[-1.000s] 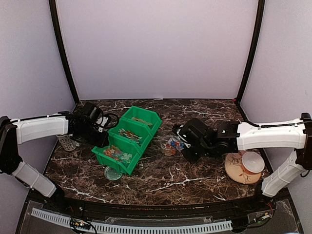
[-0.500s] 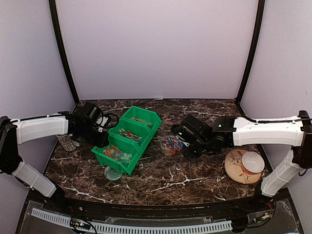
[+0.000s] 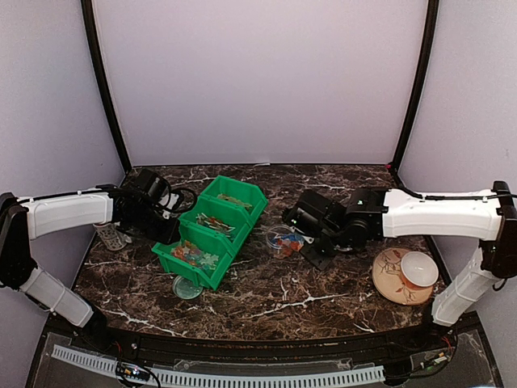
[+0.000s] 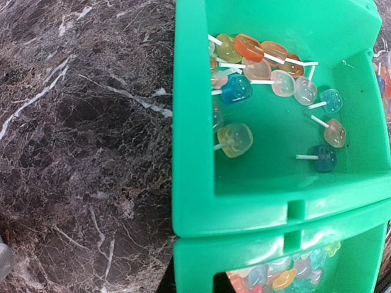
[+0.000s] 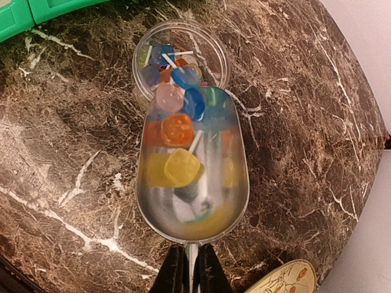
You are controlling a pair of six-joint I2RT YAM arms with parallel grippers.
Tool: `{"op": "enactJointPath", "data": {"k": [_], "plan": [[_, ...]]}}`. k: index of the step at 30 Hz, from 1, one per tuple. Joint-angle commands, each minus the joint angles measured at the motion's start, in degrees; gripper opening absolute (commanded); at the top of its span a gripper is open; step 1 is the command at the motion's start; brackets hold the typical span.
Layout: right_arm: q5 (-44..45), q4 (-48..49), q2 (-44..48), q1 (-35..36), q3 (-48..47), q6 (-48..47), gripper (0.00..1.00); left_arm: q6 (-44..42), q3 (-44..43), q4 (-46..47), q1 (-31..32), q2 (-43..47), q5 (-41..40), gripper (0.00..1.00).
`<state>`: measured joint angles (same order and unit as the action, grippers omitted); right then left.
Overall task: Pack the candies
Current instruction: Place the fake candies in the packing bottle.
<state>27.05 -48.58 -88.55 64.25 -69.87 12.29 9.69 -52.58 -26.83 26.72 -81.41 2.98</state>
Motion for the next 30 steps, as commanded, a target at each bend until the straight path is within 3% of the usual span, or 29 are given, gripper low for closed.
{"op": "enactJointPath", "data": {"k": [1, 16, 25, 30], "plan": [[1.69, -2.69, -0.38, 0.95, -2.88, -0.34, 0.0, 1.18, -3.94, 6.0, -0.5, 3.54, 2.12, 0.0], [5.87, -8.26, -1.07, 1.45, -5.87, -1.26, 0.0, 1.15, -3.95, 6.0, -0.84, 3.12, 2.46, 0.0], [9.98, -4.01, 0.12, 1.49, -4.96, -1.48, 0.0, 0.69, -4.27, 5.54, -1.2, 2.48, 2.51, 0.0], [9.86, -0.52, -0.1, 1.49, -3.72, -1.57, 0.0, -0.14, -4.44, 4.69, -2.64, 3.02, -1.45, 0.0]]}}
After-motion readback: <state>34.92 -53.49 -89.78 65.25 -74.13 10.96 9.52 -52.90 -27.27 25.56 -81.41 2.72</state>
